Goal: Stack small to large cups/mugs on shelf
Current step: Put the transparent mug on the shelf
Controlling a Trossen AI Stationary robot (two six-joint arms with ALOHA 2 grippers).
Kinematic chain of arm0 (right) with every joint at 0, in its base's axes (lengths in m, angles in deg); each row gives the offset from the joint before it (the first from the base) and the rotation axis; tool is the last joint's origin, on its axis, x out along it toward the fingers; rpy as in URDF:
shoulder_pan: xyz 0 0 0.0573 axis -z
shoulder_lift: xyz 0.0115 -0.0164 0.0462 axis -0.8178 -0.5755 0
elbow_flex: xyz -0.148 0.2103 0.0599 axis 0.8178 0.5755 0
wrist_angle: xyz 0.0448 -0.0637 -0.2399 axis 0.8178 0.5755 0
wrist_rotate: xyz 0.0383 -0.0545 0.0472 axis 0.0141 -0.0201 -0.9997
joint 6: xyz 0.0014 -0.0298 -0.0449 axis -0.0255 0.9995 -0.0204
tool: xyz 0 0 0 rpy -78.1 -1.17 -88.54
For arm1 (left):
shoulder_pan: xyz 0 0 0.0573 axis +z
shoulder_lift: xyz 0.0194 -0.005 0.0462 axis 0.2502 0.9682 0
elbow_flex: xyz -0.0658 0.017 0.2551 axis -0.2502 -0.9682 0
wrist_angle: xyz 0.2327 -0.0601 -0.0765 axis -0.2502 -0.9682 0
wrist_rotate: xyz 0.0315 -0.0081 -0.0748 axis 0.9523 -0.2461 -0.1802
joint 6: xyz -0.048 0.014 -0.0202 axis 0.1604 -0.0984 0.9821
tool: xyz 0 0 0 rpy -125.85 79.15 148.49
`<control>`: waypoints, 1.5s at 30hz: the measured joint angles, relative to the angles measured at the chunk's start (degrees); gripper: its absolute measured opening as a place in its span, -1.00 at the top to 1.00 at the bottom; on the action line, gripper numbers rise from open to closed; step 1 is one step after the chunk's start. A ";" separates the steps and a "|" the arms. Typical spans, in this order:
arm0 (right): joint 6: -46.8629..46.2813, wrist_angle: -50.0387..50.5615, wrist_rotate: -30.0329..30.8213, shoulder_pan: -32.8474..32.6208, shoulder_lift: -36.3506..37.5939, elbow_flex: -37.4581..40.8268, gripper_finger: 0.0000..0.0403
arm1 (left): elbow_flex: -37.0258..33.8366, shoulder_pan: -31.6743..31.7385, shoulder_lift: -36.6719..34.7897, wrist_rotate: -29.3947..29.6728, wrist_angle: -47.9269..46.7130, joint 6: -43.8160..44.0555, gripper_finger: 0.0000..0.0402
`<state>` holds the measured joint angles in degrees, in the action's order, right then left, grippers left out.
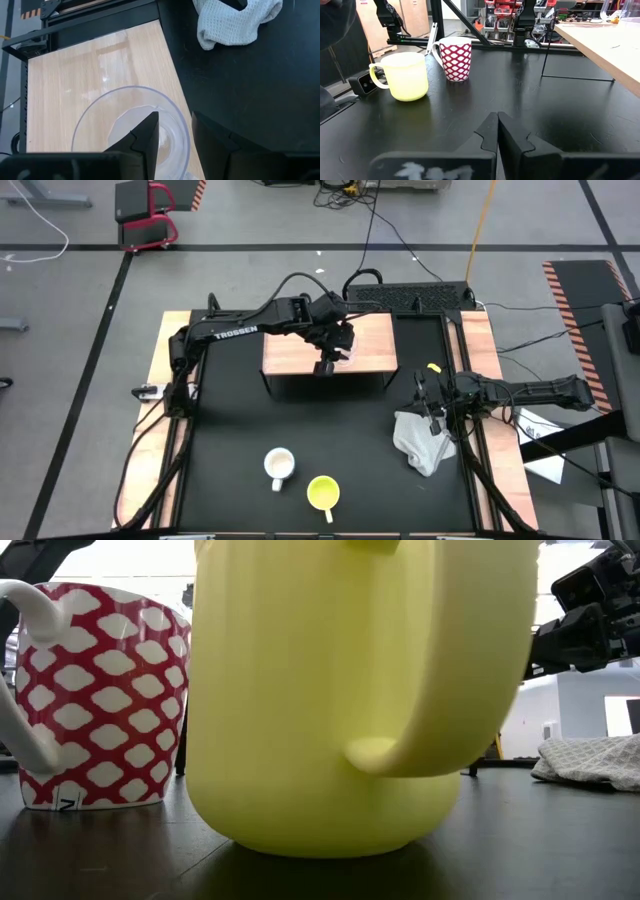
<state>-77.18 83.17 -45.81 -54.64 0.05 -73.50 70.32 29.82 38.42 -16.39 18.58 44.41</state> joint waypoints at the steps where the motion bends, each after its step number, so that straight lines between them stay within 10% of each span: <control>1: 0.00 0.01 0.00 -0.02 0.00 0.01 1.00 | 0.00 0.02 0.00 0.26 0.00 0.00 0.40; 23: 0.00 -0.01 0.00 0.00 0.00 0.01 1.00 | 0.00 -0.07 0.02 0.87 0.02 0.60 0.42; 35: 0.00 0.00 0.00 -0.01 0.00 0.01 1.00 | 0.00 -0.03 0.04 0.87 0.12 0.28 0.95; 45: 0.00 -0.01 0.00 0.00 0.00 0.01 1.00 | 0.00 -0.03 0.04 0.90 -0.24 -0.44 0.97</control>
<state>-77.18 83.16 -45.81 -54.64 0.05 -73.49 70.32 29.80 38.47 -15.49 18.33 43.97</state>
